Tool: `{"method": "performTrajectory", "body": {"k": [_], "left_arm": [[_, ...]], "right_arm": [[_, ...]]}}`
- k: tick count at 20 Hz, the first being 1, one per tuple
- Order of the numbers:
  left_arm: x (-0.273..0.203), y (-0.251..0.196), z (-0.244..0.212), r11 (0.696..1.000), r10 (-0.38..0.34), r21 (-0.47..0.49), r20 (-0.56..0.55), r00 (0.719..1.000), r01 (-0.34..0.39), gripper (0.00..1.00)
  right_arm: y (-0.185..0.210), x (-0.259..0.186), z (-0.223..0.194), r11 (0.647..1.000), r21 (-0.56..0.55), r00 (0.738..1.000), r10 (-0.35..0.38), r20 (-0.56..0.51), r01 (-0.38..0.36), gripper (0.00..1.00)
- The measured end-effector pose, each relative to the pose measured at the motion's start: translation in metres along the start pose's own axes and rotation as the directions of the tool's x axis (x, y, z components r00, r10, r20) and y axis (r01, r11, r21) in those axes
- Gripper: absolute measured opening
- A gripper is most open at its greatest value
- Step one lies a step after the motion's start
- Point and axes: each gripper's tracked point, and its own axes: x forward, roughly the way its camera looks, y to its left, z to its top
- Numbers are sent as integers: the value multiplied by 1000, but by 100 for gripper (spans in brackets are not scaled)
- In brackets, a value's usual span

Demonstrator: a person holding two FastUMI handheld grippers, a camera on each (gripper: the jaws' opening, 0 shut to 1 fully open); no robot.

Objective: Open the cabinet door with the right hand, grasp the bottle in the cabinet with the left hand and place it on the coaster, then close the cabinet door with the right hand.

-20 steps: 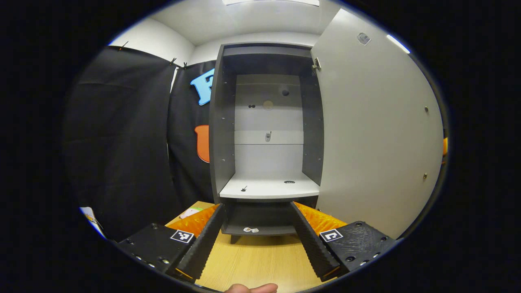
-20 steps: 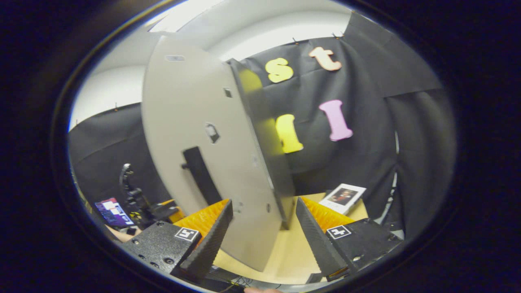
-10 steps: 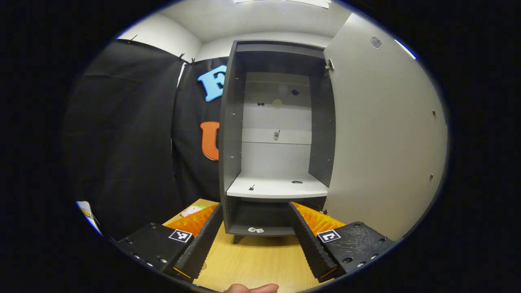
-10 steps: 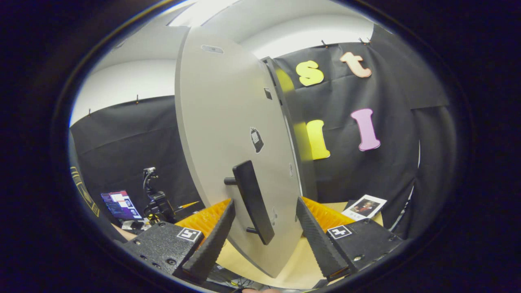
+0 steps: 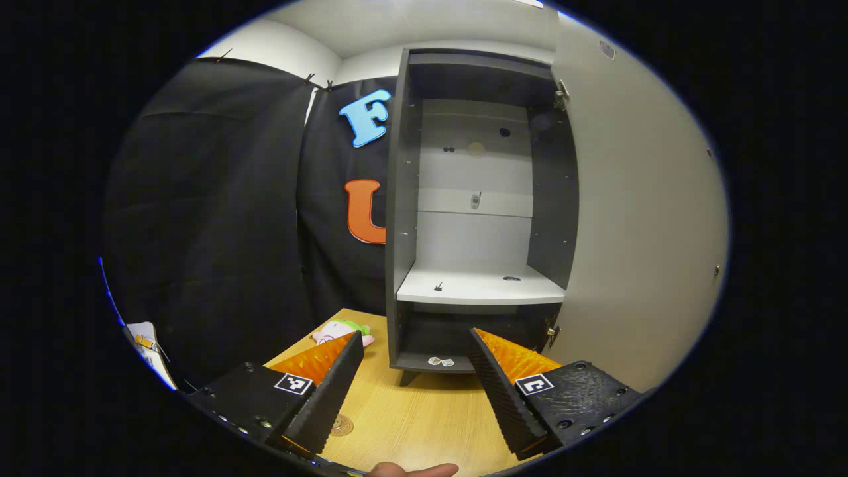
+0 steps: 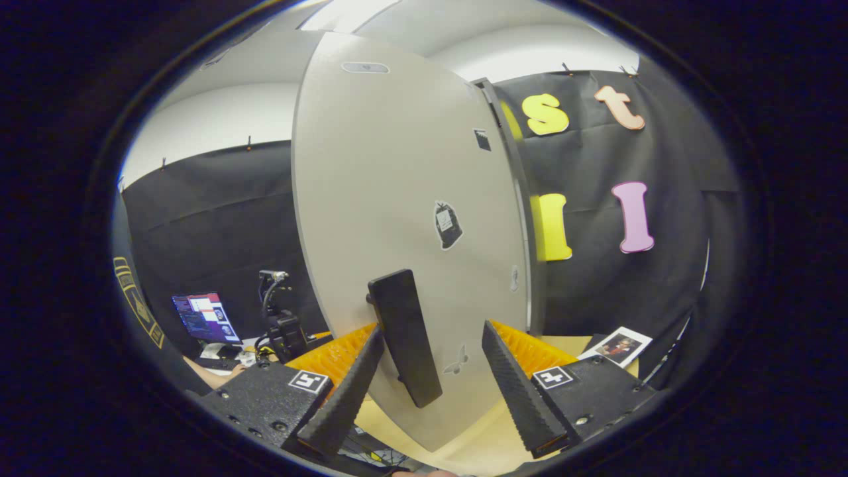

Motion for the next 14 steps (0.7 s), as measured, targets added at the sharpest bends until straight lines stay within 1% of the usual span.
{"method": "performTrajectory", "body": {"k": [1, 4, 6, 7, 9, 10, 12, 14], "left_arm": [[1, 11, -4, 1000, 23, -19, -13, 1000, -24, 95], [1, 39, -17, 993, 90, -68, -52, 995, -93, 95], [-4, 60, -25, 986, 153, -55, -79, 985, -158, 95], [-4, 69, -27, 982, 175, -49, -87, 981, -180, 95], [-5, 79, -26, 978, 201, -44, -87, 976, -205, 95], [-7, 82, -21, 976, 212, -26, -72, 975, -214, 96], [-5, 85, -16, 977, 214, 15, -43, 976, -214, 95], [-1, 83, -16, 977, 210, 34, -37, 977, -209, 95]], "right_arm": [[2, 1, 0, 1000, -2, 1000, 15, -2, -15, 97], [-2, 4, 5, 1000, -15, 1000, 16, 3, -16, 97], [-3, 7, 6, 999, -31, 1000, 17, 11, -16, 96], [-2, 11, 6, 999, -45, 1000, 10, 22, -9, 100], [-1, 19, 8, 997, -78, 999, -1, 38, 4, 100], [-2, 22, 8, 997, -81, 999, -13, 34, 16, 100], [-1, 25, 6, 995, -84, 998, -45, 35, 48, 100], [1, 31, 11, 995, -79, 997, -57, 55, 61, 100]]}}
